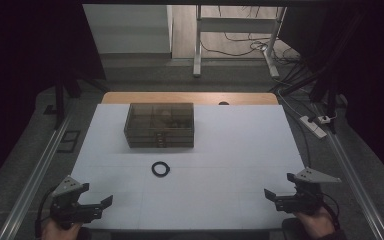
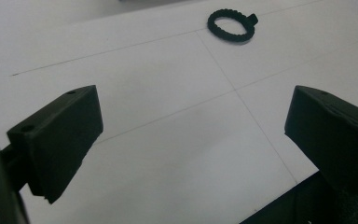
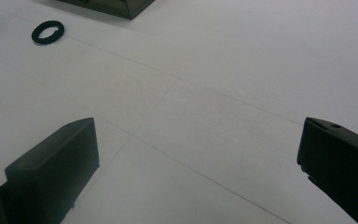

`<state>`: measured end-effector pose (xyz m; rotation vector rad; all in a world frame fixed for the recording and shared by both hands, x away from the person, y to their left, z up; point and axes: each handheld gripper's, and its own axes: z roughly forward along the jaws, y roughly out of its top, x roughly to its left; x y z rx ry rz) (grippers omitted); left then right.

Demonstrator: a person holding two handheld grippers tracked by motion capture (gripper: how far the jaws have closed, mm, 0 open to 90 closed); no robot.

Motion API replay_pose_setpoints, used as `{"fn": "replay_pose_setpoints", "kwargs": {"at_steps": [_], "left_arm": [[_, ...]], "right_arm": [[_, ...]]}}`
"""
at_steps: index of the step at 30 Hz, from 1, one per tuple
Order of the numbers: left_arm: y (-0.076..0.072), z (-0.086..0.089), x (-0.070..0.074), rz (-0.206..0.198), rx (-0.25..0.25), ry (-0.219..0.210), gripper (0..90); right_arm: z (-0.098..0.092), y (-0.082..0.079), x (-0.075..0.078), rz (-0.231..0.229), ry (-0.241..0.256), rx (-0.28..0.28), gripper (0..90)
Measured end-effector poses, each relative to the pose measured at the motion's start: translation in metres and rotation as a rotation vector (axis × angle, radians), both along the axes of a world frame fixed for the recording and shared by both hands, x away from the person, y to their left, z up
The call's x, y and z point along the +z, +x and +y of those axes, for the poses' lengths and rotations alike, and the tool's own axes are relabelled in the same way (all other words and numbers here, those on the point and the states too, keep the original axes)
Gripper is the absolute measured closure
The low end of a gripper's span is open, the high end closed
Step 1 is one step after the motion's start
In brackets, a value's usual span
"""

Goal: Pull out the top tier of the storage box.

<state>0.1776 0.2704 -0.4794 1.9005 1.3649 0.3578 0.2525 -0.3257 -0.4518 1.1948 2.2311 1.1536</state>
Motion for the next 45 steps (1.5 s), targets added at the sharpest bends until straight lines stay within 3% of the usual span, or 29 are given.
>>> {"fn": "replay_pose_setpoints", "kwargs": {"at_steps": [10, 21, 32, 34, 45], "left_arm": [[0.0007, 0.0014, -0.0002, 0.008, -0.003, -0.013, 4.3], [0.0008, 0.0014, -0.0003, 0.012, 0.005, -0.01, 3.6], [0.0008, 0.0017, 0.0001, 0.014, 0.012, -0.013, 1.3], [0.0007, 0.0018, 0.0004, 0.017, 0.009, -0.03, 0.6], [0.0009, 0.0001, 0.0031, -0.009, 0.008, -0.027, 0.1]], "right_arm": [[0.0039, -0.0011, -0.0001, 0.0, -0.02, 0.055, 0.0], [0.0071, -0.0032, 0.0002, -0.023, -0.049, 0.067, 0.0], [0.0068, -0.0028, 0.0, -0.022, -0.046, 0.07, 0.0], [0.0071, -0.0028, 0.0001, -0.02, -0.049, 0.071, 0.0], [0.0083, -0.0028, -0.0002, -0.018, -0.058, 0.081, 0.0]]}}
